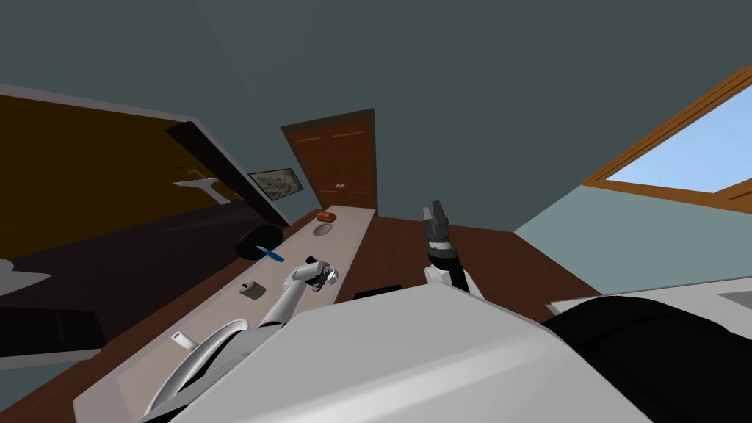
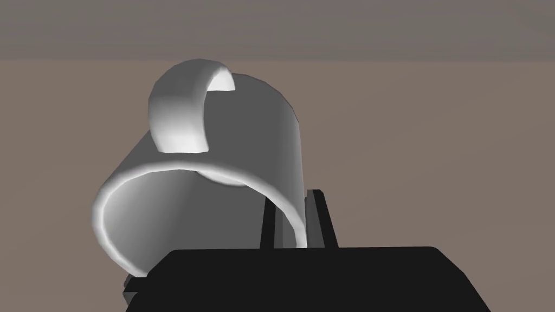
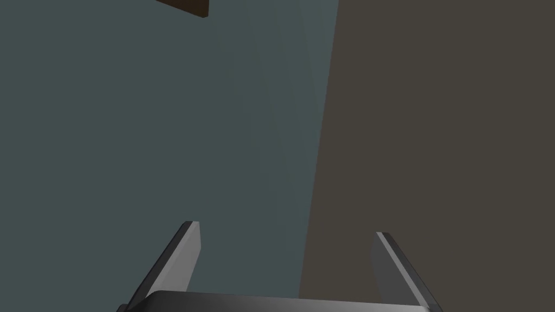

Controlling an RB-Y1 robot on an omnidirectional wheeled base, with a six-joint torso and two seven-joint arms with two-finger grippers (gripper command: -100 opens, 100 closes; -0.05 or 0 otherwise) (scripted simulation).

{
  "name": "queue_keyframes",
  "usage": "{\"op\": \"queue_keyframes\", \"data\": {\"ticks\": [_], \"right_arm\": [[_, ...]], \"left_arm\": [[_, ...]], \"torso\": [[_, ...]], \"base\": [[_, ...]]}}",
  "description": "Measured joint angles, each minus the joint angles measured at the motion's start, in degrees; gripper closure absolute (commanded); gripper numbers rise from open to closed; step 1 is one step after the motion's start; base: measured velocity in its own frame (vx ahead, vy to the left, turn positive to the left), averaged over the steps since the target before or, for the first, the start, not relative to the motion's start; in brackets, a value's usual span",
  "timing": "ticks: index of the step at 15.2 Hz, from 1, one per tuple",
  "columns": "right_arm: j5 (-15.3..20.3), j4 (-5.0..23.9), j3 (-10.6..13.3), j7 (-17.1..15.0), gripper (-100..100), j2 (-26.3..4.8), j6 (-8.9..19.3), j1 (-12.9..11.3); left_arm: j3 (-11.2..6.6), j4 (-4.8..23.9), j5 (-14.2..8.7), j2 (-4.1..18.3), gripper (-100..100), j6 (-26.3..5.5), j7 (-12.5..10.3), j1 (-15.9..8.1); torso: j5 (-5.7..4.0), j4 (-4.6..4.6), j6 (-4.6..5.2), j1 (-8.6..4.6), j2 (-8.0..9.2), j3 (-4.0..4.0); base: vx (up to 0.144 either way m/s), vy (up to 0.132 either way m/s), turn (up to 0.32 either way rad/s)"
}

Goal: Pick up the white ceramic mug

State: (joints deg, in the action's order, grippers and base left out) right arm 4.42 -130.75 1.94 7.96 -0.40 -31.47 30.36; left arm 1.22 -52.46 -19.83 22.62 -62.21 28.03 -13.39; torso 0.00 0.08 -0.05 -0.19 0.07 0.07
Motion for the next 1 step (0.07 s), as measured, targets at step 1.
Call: {"op": "queue_keyframes", "data": {"ticks": [1], "right_arm": [[0.00, 0.00, 0.00, 0.00, 0, 0.00, 0.00, 0.00]], "left_arm": [[-0.11, -1.06, -0.23, 0.36, 100, -1.00, 0.11, 0.12]], "torso": [[-0.01, 0.02, 0.00, -0.01, 0.04, 0.03]], "base": [[-0.017, -0.030, 0.018]]}}
